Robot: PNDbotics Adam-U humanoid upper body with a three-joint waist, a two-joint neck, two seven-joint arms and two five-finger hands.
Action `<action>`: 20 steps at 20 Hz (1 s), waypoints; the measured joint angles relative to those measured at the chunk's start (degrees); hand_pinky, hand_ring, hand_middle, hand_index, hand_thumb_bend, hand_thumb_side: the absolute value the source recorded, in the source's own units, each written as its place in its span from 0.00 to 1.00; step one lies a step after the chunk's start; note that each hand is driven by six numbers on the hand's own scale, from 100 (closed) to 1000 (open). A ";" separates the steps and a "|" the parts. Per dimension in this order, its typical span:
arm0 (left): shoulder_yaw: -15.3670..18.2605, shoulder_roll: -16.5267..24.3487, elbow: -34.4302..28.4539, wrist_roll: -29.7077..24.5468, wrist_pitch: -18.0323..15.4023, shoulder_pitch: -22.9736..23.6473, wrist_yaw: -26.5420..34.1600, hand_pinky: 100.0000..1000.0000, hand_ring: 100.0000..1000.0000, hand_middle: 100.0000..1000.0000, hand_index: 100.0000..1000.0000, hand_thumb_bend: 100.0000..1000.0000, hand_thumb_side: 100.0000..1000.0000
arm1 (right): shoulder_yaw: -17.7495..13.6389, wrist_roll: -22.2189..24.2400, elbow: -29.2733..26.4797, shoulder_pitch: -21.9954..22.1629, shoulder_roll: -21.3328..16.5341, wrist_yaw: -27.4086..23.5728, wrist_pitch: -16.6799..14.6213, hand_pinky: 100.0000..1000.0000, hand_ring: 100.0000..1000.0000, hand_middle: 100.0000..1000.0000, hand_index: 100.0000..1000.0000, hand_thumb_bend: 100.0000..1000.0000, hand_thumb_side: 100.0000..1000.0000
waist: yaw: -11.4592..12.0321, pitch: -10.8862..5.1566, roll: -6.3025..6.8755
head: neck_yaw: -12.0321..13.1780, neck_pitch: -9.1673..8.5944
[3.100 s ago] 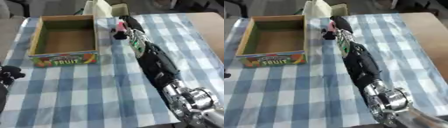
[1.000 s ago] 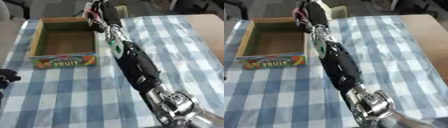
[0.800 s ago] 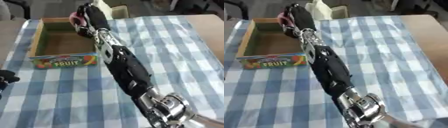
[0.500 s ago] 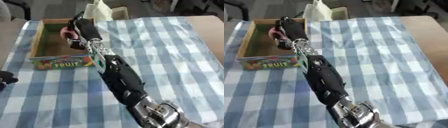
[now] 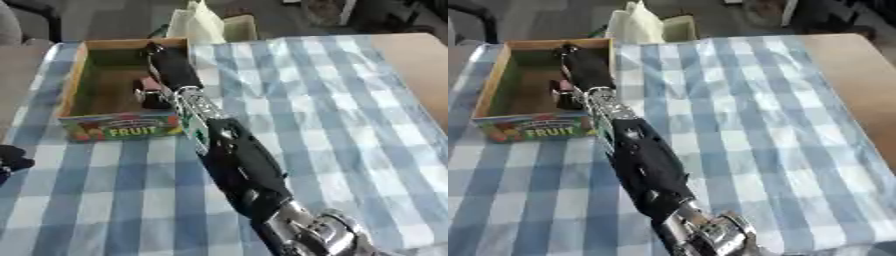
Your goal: Pick up objects on the table and place them in the box.
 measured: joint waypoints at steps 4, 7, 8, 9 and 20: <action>0.01 0.00 0.00 0.00 0.00 0.00 0.00 0.69 0.49 0.47 0.43 0.02 0.87 | -0.24 -0.89 -0.45 -0.08 -0.53 -1.09 0.55 0.48 0.77 0.75 0.81 0.04 0.07 | -0.31 -0.06 -0.08 | 0.12 0.00; 0.04 0.00 0.00 0.04 0.00 0.01 0.00 0.69 0.49 0.47 0.43 0.02 0.87 | -0.20 -1.19 -0.96 -0.69 -2.20 -3.53 0.21 0.48 0.77 0.74 0.80 0.01 0.04 | -0.82 -0.29 -0.12 | 0.42 0.00; 0.06 0.00 0.00 0.07 0.00 0.03 0.00 0.69 0.49 0.47 0.44 0.02 0.87 | -0.19 -1.28 -1.20 -1.13 -3.10 -4.81 0.08 0.47 0.77 0.74 0.80 0.00 0.03 | -1.02 -0.45 -0.13 | 0.50 0.00; 0.09 0.00 0.00 0.12 0.00 0.07 0.00 0.69 0.49 0.47 0.44 0.02 0.87 | -0.20 -1.36 -1.53 -1.59 -4.18 -6.23 -0.06 0.47 0.77 0.74 0.80 0.00 0.03 | -1.23 -0.58 -0.14 | 0.54 0.00; 0.78 0.00 0.00 0.81 -0.06 1.02 -0.03 0.69 0.49 0.48 0.44 0.02 0.87 | -2.99 -3.86 -4.99 -0.04 -20.20 -27.39 2.19 0.44 0.78 0.72 0.80 0.00 0.05 | -4.04 -1.14 -0.11 | 2.32 0.03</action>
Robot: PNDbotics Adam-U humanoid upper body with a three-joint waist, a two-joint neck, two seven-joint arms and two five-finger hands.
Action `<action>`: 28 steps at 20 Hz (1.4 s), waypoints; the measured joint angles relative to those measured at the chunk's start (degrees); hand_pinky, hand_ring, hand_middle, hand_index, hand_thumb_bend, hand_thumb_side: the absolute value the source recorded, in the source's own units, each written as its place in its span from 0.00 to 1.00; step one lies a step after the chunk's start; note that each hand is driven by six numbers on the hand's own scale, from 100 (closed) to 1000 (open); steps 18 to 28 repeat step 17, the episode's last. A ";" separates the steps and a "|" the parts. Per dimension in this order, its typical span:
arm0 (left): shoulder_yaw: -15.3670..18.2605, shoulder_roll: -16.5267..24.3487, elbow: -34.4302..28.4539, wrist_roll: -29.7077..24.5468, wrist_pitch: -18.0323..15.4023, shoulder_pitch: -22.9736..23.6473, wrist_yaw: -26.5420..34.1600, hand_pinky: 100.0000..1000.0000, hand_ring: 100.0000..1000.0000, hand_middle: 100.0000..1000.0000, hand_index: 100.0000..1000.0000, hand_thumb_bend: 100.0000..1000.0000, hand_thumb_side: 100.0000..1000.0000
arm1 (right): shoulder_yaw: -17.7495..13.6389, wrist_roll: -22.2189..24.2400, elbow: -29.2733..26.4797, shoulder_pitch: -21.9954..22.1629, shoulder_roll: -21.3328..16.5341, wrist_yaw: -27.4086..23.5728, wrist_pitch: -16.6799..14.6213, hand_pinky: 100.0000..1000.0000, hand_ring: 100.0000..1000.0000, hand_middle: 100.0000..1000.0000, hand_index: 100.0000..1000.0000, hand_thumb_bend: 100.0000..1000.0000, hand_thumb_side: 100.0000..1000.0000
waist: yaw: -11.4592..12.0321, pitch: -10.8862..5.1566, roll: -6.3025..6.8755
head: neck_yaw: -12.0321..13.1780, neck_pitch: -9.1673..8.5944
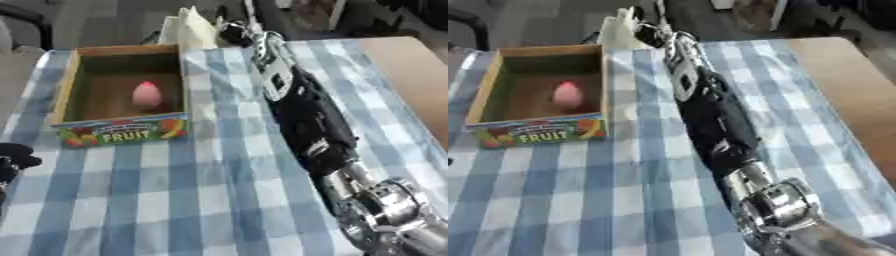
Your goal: Pick up objects on the table and place them in the box.
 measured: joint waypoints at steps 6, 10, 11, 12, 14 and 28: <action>0.35 0.01 0.00 0.26 -0.09 0.42 -0.11 0.69 0.49 0.48 0.44 0.02 0.87 | -1.17 -1.67 -1.29 4.59 -6.53 -10.80 0.18 0.43 0.79 0.71 0.80 0.00 0.07 | -1.16 0.00 0.44 | 1.23 0.01; 0.41 0.01 0.01 0.43 -0.18 0.50 -0.23 0.69 0.49 0.48 0.44 0.02 0.87 | -1.58 -2.45 -1.32 6.75 -8.72 -14.71 0.33 0.43 0.79 0.71 0.79 0.00 0.08 | -1.56 0.00 0.60 | 1.65 0.06; 0.44 0.01 0.01 0.47 -0.19 0.52 -0.24 0.69 0.49 0.48 0.44 0.02 0.88 | -1.64 -2.61 -1.32 7.11 -9.02 -15.34 0.38 0.43 0.79 0.71 0.79 0.00 0.08 | -1.56 0.00 0.61 | 1.66 0.15; 0.48 0.01 0.01 0.49 -0.18 0.54 -0.24 0.69 0.49 0.48 0.44 0.02 0.88 | -1.74 -2.74 -1.32 7.41 -9.25 -15.91 0.37 0.43 0.79 0.71 0.79 0.00 0.08 | -1.59 0.01 0.61 | 1.67 0.24; 0.51 0.01 0.01 0.51 -0.16 0.58 -0.25 0.69 0.49 0.48 0.44 0.02 0.87 | -1.89 -2.96 -1.32 7.96 -9.59 -16.82 0.43 0.43 0.79 0.71 0.79 0.00 0.08 | -1.80 0.01 0.54 | 1.68 0.47; 0.61 0.01 0.01 0.53 -0.15 0.58 -0.25 0.69 0.49 0.48 0.44 0.02 0.88 | -1.92 -3.27 -1.32 8.63 -9.98 -17.80 0.40 0.43 0.79 0.71 0.79 0.00 0.08 | -1.85 0.01 0.46 | 1.73 0.50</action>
